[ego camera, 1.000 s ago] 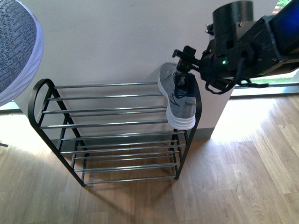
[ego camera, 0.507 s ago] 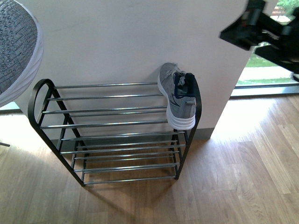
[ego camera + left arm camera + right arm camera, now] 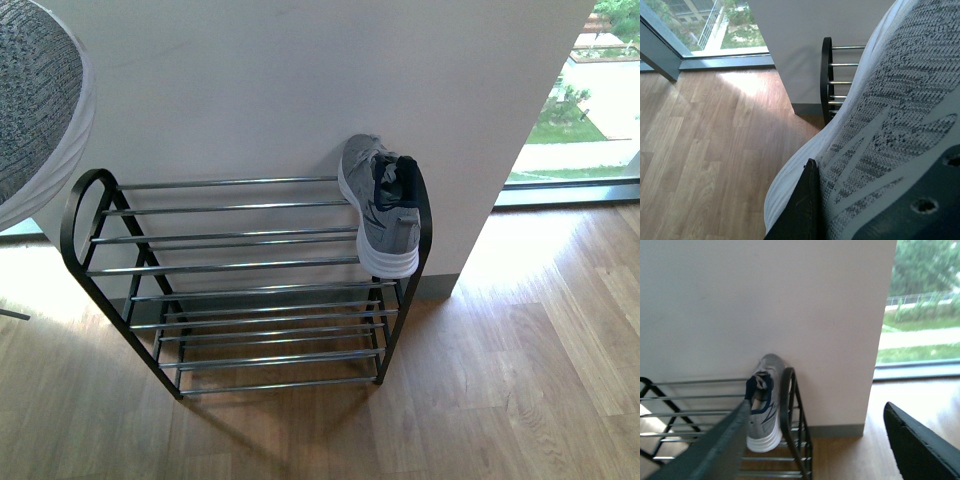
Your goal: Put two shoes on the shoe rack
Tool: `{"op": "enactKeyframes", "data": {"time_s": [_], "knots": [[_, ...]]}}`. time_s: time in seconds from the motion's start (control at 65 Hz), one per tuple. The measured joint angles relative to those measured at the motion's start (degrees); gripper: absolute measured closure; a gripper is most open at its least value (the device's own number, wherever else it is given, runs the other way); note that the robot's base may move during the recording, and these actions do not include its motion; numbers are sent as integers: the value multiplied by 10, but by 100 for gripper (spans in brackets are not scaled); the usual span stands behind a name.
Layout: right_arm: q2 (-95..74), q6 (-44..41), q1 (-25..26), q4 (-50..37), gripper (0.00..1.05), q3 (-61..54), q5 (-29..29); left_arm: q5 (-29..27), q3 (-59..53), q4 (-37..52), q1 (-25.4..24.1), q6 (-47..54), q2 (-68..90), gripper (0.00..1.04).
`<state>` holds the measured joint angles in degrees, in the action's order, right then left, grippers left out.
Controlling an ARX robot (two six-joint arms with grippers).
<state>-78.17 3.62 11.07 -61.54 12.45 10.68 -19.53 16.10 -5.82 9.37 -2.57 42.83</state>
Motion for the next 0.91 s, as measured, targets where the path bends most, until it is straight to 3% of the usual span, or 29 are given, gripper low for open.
{"op": "enactKeyframes", "data": {"time_s": [0.215, 0.354, 0.569, 0.723, 0.907], "knots": [[93, -25, -31, 7, 70, -49, -31, 0, 0, 0, 0, 0, 0, 103], [177, -31, -52, 63, 102, -82, -51, 0, 0, 0, 0, 0, 0, 103], [289, -33, -106, 149, 103, -106, -101, -1, 0, -1, 1, -2, 0, 103], [352, -33, -108, 203, 103, -113, -107, -40, 4, 7, 12, -94, 59, 103], [450, -33, -108, 290, 103, -113, -107, 38, 80, 124, 7, -194, 293, 103]]}}
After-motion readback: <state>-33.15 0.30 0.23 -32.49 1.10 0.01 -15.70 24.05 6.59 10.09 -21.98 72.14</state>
